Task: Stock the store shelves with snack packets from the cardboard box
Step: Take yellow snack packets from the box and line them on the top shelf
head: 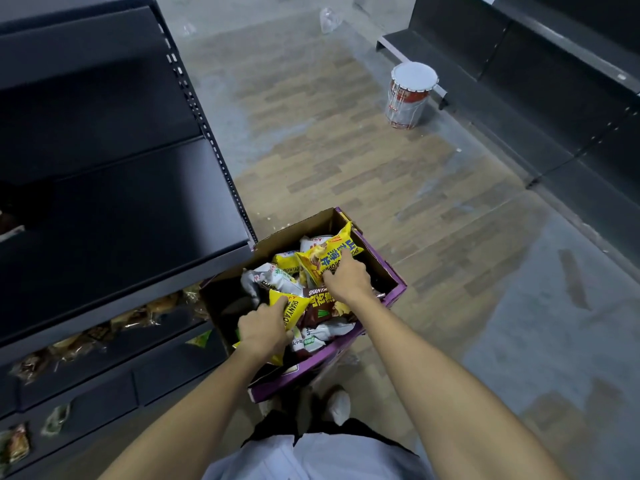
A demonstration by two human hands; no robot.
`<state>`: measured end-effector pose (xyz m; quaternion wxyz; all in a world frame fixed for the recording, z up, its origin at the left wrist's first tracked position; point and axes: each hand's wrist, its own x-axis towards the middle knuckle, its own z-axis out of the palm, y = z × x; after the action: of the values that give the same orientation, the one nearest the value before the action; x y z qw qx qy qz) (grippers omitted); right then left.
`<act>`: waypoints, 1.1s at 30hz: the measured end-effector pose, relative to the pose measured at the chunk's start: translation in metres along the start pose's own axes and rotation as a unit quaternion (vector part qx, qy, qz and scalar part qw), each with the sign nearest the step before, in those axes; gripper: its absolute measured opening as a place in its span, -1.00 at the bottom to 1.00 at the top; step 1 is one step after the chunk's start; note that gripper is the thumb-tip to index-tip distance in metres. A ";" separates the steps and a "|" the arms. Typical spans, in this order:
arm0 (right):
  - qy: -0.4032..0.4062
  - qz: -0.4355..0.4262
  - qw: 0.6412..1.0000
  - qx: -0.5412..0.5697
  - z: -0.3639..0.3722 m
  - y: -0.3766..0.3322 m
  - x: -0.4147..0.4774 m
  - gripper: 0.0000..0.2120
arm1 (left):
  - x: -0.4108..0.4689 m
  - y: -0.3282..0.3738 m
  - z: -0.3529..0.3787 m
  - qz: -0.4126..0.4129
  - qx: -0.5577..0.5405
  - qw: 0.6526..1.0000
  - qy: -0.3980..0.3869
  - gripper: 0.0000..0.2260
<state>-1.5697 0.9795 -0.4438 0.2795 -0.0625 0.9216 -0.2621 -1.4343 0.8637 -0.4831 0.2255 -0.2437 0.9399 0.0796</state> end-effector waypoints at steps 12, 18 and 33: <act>-0.014 0.143 0.985 0.096 0.035 -0.041 0.053 -0.24 | -0.014 -0.013 -0.007 -0.049 -0.061 0.993 0.089 -0.42; -0.018 0.179 0.975 0.132 0.055 -0.035 0.071 -0.27 | -0.021 -0.027 0.000 -0.067 -0.113 0.984 0.119 -0.39; 0.030 -0.059 0.989 -0.132 -0.002 -0.024 0.012 -0.30 | -0.007 -0.016 -0.020 -0.076 -0.153 0.982 0.079 -0.34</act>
<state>-1.5816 0.9566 -0.4361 0.2249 -0.1447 0.9509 -0.1560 -1.4287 0.8475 -0.4632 0.1161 -0.3516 0.9101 0.1859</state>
